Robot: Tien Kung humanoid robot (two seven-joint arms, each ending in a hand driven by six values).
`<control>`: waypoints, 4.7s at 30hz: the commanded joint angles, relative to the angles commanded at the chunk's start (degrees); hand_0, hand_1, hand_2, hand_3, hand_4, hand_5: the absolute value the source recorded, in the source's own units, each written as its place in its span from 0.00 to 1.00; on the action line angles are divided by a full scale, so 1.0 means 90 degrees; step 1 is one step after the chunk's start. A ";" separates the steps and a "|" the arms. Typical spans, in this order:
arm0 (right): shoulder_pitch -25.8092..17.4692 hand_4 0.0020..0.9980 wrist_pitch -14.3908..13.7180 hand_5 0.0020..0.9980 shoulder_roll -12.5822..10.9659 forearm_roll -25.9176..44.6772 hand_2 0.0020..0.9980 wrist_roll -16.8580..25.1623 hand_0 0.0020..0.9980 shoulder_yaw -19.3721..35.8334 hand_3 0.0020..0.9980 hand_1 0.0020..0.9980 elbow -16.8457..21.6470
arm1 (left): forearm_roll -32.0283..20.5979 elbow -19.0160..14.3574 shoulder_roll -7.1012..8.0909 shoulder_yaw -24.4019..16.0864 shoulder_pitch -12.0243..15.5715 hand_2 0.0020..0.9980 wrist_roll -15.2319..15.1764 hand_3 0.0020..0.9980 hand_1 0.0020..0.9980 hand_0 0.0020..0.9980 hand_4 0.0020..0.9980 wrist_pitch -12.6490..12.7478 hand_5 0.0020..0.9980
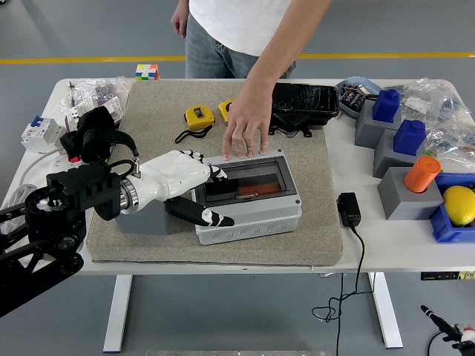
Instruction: Fetch the battery,place it into the box,close the lid of the box
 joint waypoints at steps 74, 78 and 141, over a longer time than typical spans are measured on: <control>-0.0218 1.00 -0.0009 1.00 0.0268 0.0037 0.79 0.0045 0.88 0.0005 0.82 0.85 0.0000 | -0.4400 0.2355 -0.2144 -0.5999 0.2765 0.89 -0.2943 0.86 0.94 0.91 1.00 0.1637 1.00; -0.0258 1.00 -0.0010 1.00 0.0281 -0.0018 0.79 0.0045 0.88 0.0057 0.82 0.85 0.0000 | -0.4322 0.2307 -0.2136 -0.6034 0.2908 0.89 -0.2958 0.86 0.94 0.91 1.00 0.1672 1.00; -0.0319 1.00 -0.0194 1.00 0.0060 0.0382 0.82 0.0388 0.89 -0.0091 0.84 0.86 0.0000 | -0.3808 0.2230 -0.2158 -0.5305 0.2829 0.83 -0.3216 0.83 0.89 0.88 1.00 0.2159 1.00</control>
